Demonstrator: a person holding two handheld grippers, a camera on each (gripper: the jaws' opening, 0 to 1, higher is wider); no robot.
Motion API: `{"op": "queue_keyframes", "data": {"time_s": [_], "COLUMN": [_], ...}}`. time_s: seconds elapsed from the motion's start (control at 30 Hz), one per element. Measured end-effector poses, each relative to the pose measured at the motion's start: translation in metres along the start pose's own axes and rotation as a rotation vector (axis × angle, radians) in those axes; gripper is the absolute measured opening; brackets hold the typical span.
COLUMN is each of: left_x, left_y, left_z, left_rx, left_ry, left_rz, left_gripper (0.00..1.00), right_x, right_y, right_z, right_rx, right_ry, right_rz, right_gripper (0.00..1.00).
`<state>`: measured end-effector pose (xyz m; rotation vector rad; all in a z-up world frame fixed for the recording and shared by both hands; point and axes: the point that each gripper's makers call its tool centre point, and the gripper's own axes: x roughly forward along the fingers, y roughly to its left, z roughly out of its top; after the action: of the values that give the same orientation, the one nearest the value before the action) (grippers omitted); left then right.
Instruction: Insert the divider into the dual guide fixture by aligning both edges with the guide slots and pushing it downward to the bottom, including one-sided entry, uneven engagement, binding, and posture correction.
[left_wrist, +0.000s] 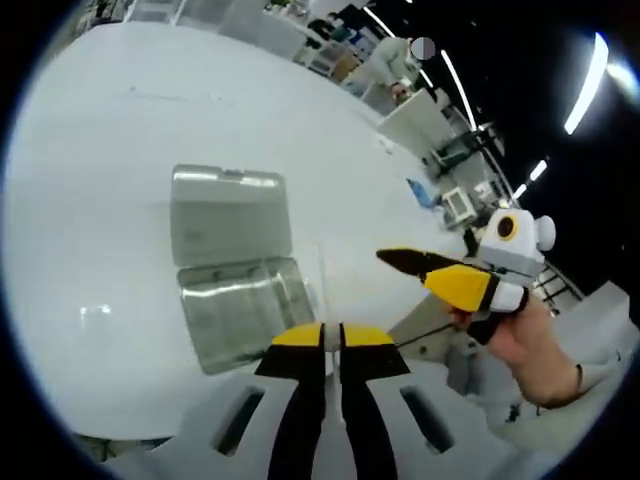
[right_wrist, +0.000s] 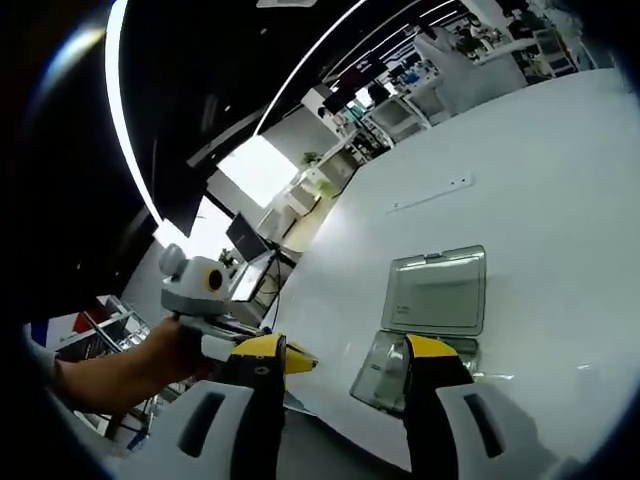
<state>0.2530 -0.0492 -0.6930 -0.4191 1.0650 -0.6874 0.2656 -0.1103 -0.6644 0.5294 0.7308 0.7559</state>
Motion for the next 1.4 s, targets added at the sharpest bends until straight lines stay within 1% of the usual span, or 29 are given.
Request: {"op": "queue_keyframes", "data": {"time_s": [0.1,0.37,0.43,0.47,0.53,0.57,0.67,0.7,0.73,0.77,0.83,0.87,0.93,1.0,1.17,1.4], "left_x": [-0.001,0.004,0.006,0.006,0.007,0.008,0.010,0.012,0.013,0.014,0.017,0.018,0.020,0.022,0.025,0.029], "left_y": [0.003,0.020,0.024,0.026,0.031,0.034,0.037,0.037,0.039,0.040,0.040,0.042,0.044,0.044,0.053,0.058], "left_z": [0.001,0.003,0.003,0.003,0.003,0.003,0.002,0.001,-0.001,-0.001,-0.002,-0.003,-0.004,-0.006,-0.012,-0.018], "left_rx": [0.006,0.009,0.002,0.000,-0.008,-0.015,-0.027,-0.030,-0.029,-0.026,-0.031,-0.031,-0.030,-0.034,-0.032,-0.046], "left_ry": [0.015,0.078,0.091,0.098,0.115,0.127,0.148,0.160,0.177,0.184,0.199,0.212,0.218,0.231,0.263,0.292], "left_rz": [0.027,0.124,0.145,0.158,0.182,0.193,0.222,0.232,0.249,0.257,0.270,0.286,0.303,0.316,0.381,0.424], "left_gripper": [0.00,0.00,0.01,0.01,0.01,0.01,0.01,0.01,0.01,0.01,0.01,0.01,0.01,0.01,0.01,0.01], "right_x": [-0.002,-0.007,-0.007,-0.007,-0.008,-0.008,-0.010,-0.010,-0.010,-0.010,-0.009,-0.009,-0.009,-0.009,-0.010,-0.011], "right_y": [0.000,0.002,0.003,0.002,0.002,0.002,0.003,0.002,0.002,0.003,0.004,0.006,0.009,0.014,0.023,0.027], "right_z": [-0.002,-0.008,-0.009,-0.009,-0.013,-0.013,-0.016,-0.017,-0.018,-0.020,-0.022,-0.022,-0.024,-0.024,-0.026,-0.033], "right_rx": [-0.011,-0.087,-0.129,-0.171,-0.198,-0.248,-0.302,-0.335,-0.343,-0.371,-0.391,-0.424,-0.469,-0.489,-0.565,-0.631], "right_ry": [-0.002,-0.010,-0.011,-0.013,-0.005,-0.009,-0.011,-0.010,-0.007,-0.007,-0.004,-0.003,-0.001,-0.008,-0.019,-0.006], "right_rz": [0.005,0.026,0.029,0.034,0.034,0.039,0.050,0.046,0.047,0.051,0.057,0.066,0.072,0.087,0.117,0.144], "right_gripper": [0.43,0.46,0.47,0.48,0.48,0.49,0.51,0.51,0.52,0.53,0.54,0.55,0.55,0.57,0.59,0.63]}}
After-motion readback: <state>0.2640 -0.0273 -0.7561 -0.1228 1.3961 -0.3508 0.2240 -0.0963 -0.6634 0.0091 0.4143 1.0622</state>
